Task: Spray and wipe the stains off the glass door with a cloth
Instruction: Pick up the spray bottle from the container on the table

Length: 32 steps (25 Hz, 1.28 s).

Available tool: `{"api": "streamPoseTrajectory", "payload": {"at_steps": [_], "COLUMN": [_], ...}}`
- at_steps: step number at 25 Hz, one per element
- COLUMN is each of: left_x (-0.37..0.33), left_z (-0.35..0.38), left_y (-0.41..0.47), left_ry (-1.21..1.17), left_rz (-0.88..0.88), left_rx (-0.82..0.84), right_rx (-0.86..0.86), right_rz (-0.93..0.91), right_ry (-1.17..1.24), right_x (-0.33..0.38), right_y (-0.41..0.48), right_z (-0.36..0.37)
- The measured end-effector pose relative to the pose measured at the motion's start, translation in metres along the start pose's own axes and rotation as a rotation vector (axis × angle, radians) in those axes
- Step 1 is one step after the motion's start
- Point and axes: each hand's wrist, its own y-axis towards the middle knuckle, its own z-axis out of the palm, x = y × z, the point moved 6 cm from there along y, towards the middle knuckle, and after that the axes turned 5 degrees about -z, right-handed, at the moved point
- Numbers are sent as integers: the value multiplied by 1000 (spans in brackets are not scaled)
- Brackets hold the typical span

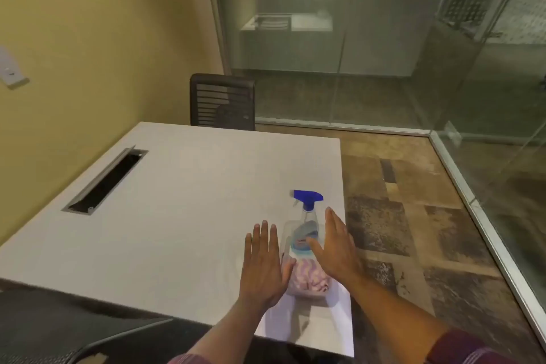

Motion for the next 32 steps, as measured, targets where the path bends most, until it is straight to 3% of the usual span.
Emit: {"api": "streamPoseTrajectory", "payload": {"at_steps": [7,16,22,26,32], "left_x": [22,22,1,-18,-56], "left_z": [32,46,28,-10,-55], "left_y": [40,65,68,64,32], "left_ry": [-63,-293,-572,-736,-799], "left_rz": [-205,-322,-197,-133,52], "left_rx": [116,238,279,182,208], "right_rx": [180,212,84,37,-23], "right_rz": [232,218,96,55,25], "right_ry": [360,464,547,649,767], "right_x": [-13,-25,0,20,28], "right_y": [65,84,64,37,-39], "right_z": [18,20,-31,-74,-127]}}
